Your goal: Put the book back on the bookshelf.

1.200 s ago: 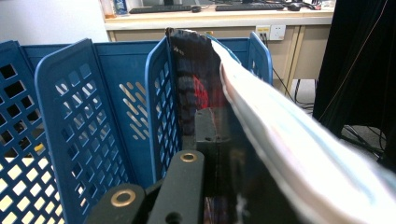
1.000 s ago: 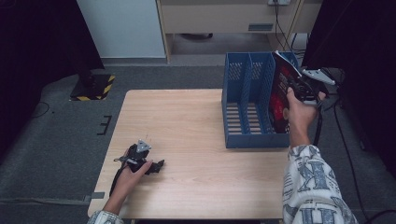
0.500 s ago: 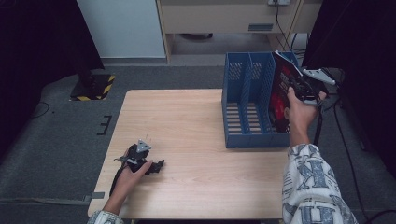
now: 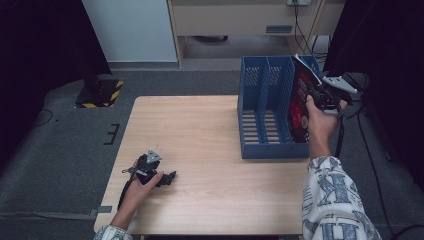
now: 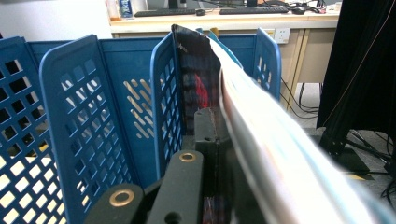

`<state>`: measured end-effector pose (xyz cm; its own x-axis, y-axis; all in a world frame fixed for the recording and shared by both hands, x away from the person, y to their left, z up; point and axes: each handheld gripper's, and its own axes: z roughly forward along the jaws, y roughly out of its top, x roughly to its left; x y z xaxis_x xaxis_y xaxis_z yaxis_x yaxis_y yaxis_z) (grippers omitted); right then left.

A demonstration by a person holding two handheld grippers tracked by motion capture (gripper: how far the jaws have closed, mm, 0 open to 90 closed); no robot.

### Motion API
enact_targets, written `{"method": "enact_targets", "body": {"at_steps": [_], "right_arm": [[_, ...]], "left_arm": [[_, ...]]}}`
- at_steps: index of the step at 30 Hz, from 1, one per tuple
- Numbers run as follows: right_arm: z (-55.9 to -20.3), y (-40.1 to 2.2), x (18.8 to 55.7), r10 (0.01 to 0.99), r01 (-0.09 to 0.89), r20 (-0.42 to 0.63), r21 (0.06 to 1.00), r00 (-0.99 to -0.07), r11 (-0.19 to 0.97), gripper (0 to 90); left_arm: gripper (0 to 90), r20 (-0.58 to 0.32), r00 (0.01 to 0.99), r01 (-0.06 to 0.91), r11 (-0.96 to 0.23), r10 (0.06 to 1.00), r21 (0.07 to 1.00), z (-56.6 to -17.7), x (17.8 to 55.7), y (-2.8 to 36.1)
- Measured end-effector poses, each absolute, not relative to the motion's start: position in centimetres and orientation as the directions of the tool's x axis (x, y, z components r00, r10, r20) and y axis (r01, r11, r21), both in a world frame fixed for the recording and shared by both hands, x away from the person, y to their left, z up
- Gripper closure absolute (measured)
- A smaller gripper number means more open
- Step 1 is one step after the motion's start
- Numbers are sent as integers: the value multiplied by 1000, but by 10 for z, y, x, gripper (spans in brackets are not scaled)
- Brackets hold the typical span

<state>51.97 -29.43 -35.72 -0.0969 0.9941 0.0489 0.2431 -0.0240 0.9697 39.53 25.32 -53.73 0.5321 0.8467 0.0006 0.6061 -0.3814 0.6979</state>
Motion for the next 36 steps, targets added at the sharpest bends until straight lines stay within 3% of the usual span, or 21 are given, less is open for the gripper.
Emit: {"method": "enact_targets", "body": {"at_steps": [15, 26, 30, 34, 36], "right_arm": [[-363, -290, 516, 991, 228, 52, 973, -120, -23, 859], [-362, -289, 515, 999, 220, -35, 975, -25, 40, 870], [-365, -288, 516, 999, 217, -29, 976, -28, 34, 868], [-367, -286, 515, 998, 213, -11, 977, -61, 24, 847], [-367, -283, 515, 997, 210, -9, 977, -71, 24, 789]], "left_arm": [[0, 1, 532, 606, -381, 847, 698, -537, 395, 253], [0, 1, 532, 606, -381, 847, 698, -537, 395, 253], [0, 0, 532, 606, -381, 847, 698, -537, 395, 253], [0, 1, 532, 606, -382, 847, 698, -537, 395, 253], [0, 1, 532, 606, -382, 847, 698, -537, 395, 253]]}}
